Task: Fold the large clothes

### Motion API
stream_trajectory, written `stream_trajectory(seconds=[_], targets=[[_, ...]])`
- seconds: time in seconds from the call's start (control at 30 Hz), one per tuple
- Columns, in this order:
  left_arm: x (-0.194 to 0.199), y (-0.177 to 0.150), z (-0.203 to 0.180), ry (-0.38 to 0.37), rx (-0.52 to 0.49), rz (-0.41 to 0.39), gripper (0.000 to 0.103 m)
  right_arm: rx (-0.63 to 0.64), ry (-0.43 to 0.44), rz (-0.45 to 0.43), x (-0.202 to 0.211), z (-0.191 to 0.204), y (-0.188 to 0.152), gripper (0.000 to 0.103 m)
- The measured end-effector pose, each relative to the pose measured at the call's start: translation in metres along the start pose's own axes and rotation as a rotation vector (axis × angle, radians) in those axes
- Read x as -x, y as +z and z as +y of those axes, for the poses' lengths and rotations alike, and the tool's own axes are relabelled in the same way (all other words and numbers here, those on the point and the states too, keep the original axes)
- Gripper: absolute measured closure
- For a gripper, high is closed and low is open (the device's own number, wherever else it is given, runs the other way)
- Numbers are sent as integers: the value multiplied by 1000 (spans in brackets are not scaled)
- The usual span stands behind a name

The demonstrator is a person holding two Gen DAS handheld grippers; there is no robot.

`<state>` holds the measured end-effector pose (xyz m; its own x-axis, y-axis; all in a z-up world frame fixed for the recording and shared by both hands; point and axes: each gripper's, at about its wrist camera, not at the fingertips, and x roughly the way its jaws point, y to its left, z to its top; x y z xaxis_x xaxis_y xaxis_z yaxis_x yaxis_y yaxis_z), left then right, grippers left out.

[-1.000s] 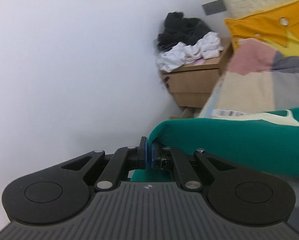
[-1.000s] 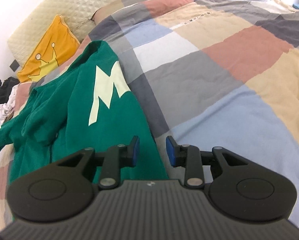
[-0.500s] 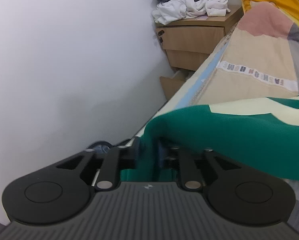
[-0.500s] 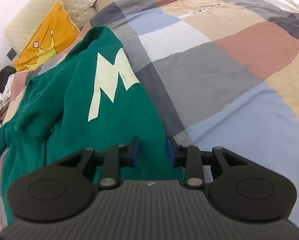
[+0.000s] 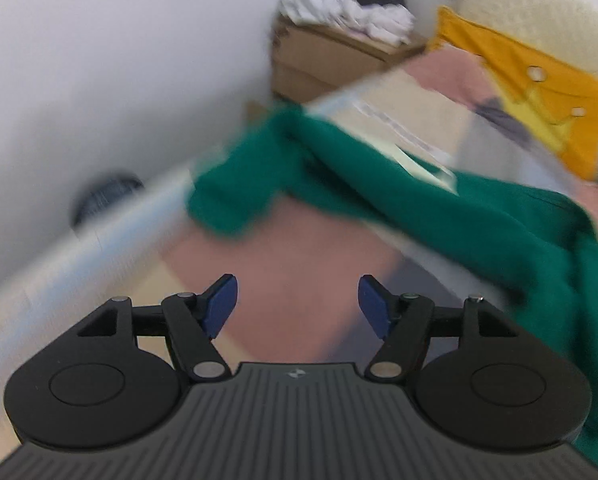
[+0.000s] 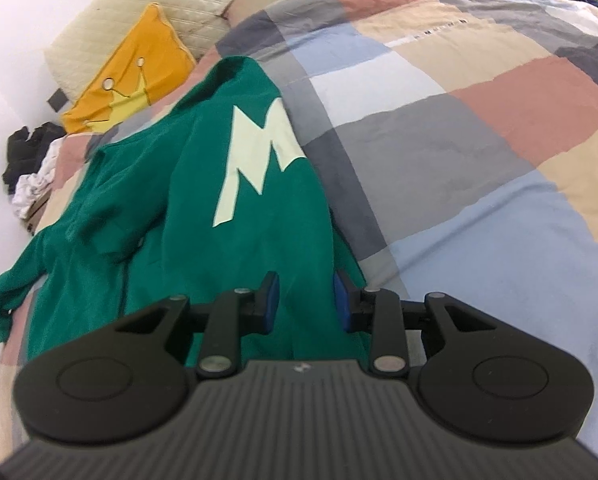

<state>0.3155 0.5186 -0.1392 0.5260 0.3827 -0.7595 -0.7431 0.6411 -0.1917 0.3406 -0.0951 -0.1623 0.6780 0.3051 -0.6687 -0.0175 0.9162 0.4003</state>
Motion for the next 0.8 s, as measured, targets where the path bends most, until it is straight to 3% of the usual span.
stream_trajectory(seconds=[0.1, 0.2, 0.33, 0.43, 0.5, 0.57, 0.6, 0.8], targets=[[24, -54, 0, -143, 67, 85, 31, 4, 11, -5, 8, -1, -4, 70], [37, -100, -12, -262, 67, 168, 31, 14, 19, -10, 14, -4, -8, 70], [53, -154, -36, -332, 9, 207, 31, 1, 46, -9, 21, -8, -10, 70], [54, -181, -46, -366, 33, 242, 31, 6, 59, -14, 24, -8, -12, 70], [52, -200, -51, -332, 24, 279, 31, 8, 67, -17, 25, -8, -12, 70], [40, -211, -60, -210, 51, 372, 33, 3, 69, -15, 25, -8, -12, 70], [36, -216, -61, -211, 83, 403, 33, -5, 76, -14, 25, -8, -13, 70], [47, -233, -74, -148, 115, 394, 34, -7, 114, -2, 25, -5, -15, 70]])
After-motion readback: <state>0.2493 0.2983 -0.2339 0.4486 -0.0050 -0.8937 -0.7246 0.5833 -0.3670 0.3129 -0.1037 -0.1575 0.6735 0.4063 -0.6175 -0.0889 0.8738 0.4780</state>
